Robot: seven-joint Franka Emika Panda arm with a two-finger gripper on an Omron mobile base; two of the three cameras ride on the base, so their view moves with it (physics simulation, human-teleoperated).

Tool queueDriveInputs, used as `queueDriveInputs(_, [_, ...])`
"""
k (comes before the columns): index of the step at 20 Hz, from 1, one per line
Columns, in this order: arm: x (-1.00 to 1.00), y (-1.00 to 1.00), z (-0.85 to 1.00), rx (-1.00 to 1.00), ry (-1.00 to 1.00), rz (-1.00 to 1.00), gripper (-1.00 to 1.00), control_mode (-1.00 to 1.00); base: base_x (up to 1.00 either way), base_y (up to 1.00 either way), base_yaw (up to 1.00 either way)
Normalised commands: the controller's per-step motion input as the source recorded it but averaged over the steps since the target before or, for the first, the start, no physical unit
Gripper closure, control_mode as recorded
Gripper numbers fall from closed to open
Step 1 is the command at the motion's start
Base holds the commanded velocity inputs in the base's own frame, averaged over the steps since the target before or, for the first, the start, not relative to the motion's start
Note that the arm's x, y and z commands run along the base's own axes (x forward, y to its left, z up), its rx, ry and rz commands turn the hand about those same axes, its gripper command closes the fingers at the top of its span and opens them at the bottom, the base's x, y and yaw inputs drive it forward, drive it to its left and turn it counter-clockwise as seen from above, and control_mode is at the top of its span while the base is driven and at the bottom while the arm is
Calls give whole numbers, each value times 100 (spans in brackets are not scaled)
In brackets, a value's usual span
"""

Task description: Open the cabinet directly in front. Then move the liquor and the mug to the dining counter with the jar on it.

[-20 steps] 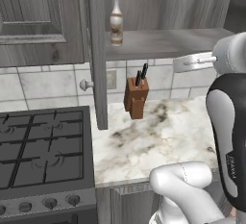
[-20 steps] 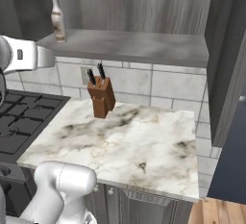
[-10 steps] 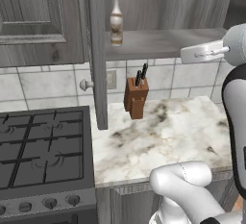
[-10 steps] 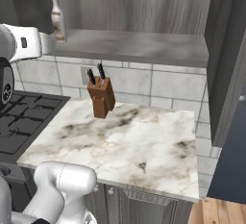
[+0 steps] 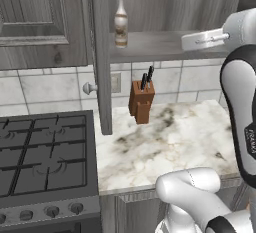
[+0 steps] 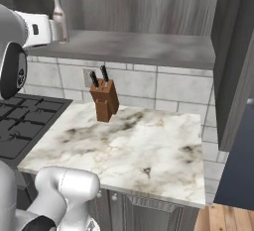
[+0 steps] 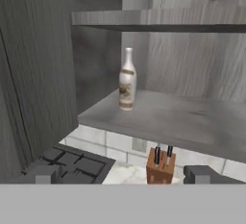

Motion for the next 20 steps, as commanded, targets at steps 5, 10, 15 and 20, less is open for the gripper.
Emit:
queueDriveInputs(5, [49, 9, 2, 0, 0, 0, -100, -100, 0, 0, 0])
queueDriveInputs(10, [47, 11, 0, 0, 0, 0, -100, -100, 0, 0, 0])
queueDriveInputs(15, [49, 18, 0, 1, -1, 0, -100, -100, 0, 0, 0])
queueDriveInputs(20, [48, 21, 0, 3, -4, 0, -100, -100, 0, 0, 0])
